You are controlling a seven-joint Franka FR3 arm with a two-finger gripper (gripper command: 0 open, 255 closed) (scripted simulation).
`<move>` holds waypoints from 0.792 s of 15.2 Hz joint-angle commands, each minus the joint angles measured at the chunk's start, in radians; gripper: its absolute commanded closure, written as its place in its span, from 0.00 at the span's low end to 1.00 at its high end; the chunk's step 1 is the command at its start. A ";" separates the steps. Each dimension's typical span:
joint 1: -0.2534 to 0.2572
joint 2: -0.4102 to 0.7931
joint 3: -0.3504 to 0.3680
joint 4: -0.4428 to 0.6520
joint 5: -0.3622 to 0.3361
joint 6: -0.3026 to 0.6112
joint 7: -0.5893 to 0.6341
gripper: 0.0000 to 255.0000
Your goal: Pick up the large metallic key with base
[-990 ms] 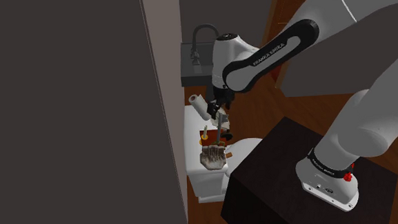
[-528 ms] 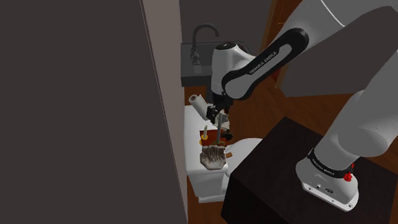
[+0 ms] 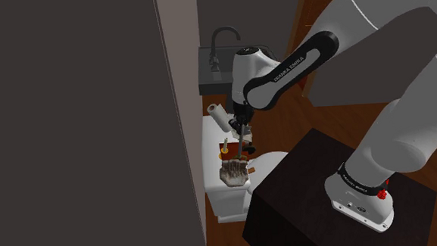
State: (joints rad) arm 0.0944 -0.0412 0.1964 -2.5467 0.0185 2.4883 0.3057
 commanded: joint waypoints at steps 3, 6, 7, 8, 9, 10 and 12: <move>0.000 -0.012 0.000 0.003 0.003 -0.015 -0.003 1.00; 0.001 -0.047 -0.001 0.013 0.013 -0.060 -0.010 1.00; 0.001 -0.059 -0.002 0.017 0.015 -0.076 -0.012 1.00; 0.002 -0.070 -0.002 0.021 0.018 -0.091 -0.014 1.00; 0.002 -0.081 -0.003 0.026 0.020 -0.106 -0.016 1.00; 0.003 -0.091 -0.003 0.030 0.022 -0.121 -0.017 1.00; 0.003 -0.112 -0.005 0.040 0.026 -0.151 -0.020 1.00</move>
State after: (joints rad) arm 0.0971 -0.1455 0.1919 -2.5121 0.0432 2.3509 0.2860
